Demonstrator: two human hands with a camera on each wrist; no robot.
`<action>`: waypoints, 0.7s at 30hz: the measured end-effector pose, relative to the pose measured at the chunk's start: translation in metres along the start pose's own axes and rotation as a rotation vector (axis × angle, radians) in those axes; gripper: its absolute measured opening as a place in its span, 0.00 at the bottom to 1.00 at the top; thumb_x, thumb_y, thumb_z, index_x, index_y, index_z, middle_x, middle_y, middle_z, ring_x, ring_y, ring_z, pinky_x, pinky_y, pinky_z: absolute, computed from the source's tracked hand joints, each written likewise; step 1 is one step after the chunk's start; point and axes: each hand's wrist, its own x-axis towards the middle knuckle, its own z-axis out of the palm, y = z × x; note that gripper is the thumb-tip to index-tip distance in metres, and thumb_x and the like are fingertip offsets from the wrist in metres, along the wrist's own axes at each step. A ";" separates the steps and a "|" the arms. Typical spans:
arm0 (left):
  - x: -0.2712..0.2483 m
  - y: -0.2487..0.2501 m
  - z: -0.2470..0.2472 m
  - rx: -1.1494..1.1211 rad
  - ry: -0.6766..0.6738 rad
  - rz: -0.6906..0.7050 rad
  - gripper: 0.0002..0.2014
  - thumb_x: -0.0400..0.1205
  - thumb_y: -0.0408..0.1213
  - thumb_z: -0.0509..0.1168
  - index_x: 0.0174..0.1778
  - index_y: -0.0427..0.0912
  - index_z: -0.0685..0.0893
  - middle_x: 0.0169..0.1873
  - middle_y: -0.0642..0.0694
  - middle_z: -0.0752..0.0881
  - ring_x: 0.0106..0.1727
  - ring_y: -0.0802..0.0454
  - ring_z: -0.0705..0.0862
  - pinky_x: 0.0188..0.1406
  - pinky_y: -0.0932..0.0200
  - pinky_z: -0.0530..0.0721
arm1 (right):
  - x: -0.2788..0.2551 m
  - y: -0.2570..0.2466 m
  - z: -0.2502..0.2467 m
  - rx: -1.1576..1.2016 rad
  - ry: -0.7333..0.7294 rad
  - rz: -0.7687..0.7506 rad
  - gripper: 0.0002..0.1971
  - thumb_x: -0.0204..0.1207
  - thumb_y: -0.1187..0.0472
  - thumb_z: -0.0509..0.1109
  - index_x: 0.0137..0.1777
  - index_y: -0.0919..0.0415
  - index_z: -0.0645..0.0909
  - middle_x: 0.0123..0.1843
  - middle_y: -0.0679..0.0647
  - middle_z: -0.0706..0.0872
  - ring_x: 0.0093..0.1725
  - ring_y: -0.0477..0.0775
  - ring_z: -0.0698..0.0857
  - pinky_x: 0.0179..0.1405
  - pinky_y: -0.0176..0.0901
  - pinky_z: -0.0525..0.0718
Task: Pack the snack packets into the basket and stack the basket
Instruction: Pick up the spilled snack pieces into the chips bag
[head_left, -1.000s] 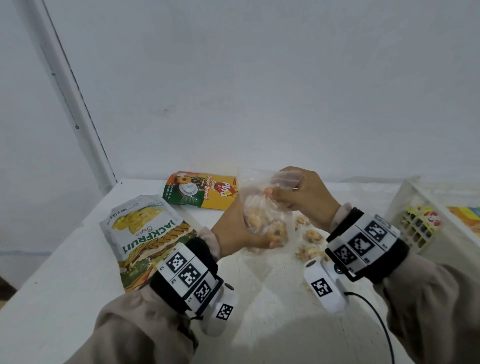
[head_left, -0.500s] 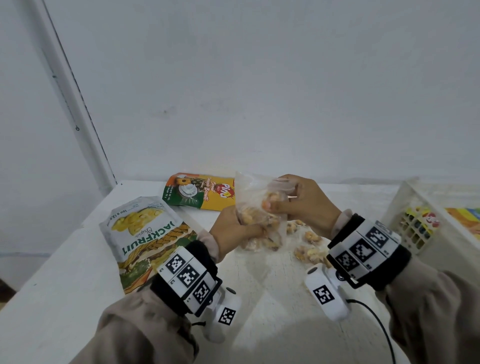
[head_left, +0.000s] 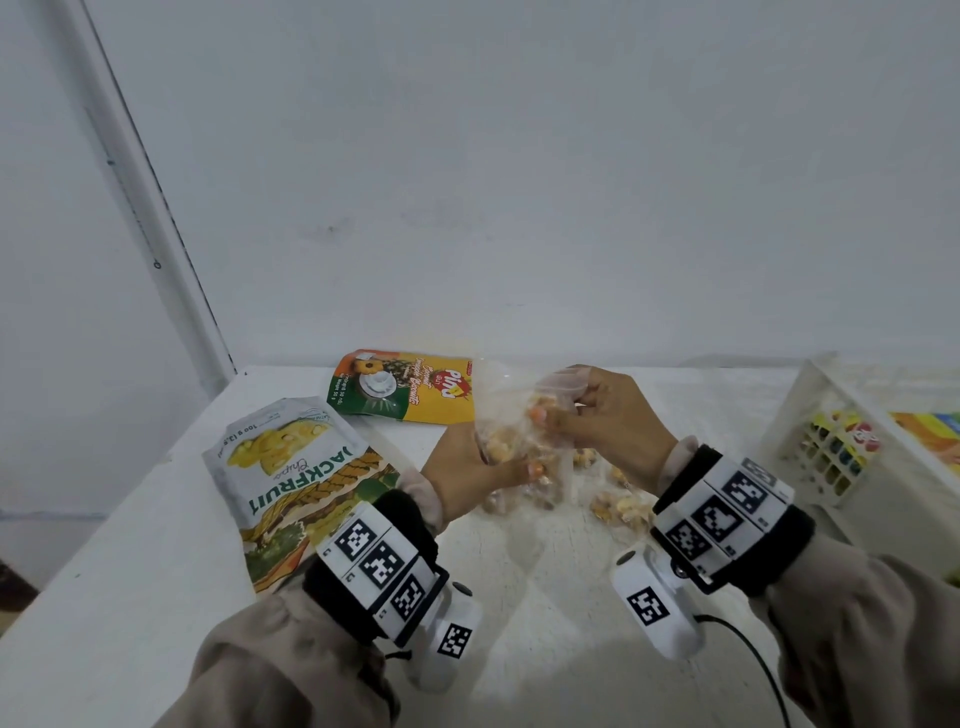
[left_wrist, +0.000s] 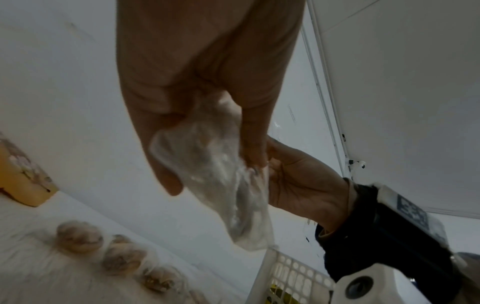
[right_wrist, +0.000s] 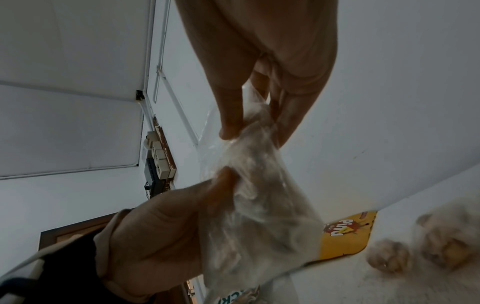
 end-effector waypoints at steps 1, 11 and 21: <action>-0.001 -0.001 0.000 -0.004 -0.026 -0.003 0.11 0.72 0.34 0.75 0.44 0.30 0.84 0.32 0.37 0.86 0.30 0.53 0.84 0.28 0.62 0.81 | 0.000 0.001 -0.001 -0.016 0.003 0.002 0.18 0.65 0.65 0.78 0.54 0.69 0.82 0.44 0.57 0.87 0.46 0.58 0.87 0.43 0.46 0.88; -0.001 0.003 -0.006 -0.081 0.162 0.047 0.06 0.77 0.34 0.68 0.35 0.41 0.86 0.21 0.56 0.83 0.24 0.63 0.79 0.25 0.69 0.76 | -0.001 -0.003 -0.010 -0.128 -0.062 0.038 0.08 0.73 0.59 0.72 0.46 0.65 0.87 0.35 0.46 0.88 0.34 0.36 0.84 0.34 0.28 0.79; -0.002 0.010 -0.007 -0.218 0.216 0.016 0.06 0.77 0.34 0.67 0.37 0.38 0.86 0.29 0.48 0.87 0.35 0.56 0.85 0.30 0.68 0.82 | -0.004 -0.004 -0.021 -0.143 -0.022 0.081 0.06 0.72 0.62 0.73 0.44 0.66 0.87 0.37 0.49 0.88 0.35 0.38 0.83 0.34 0.29 0.78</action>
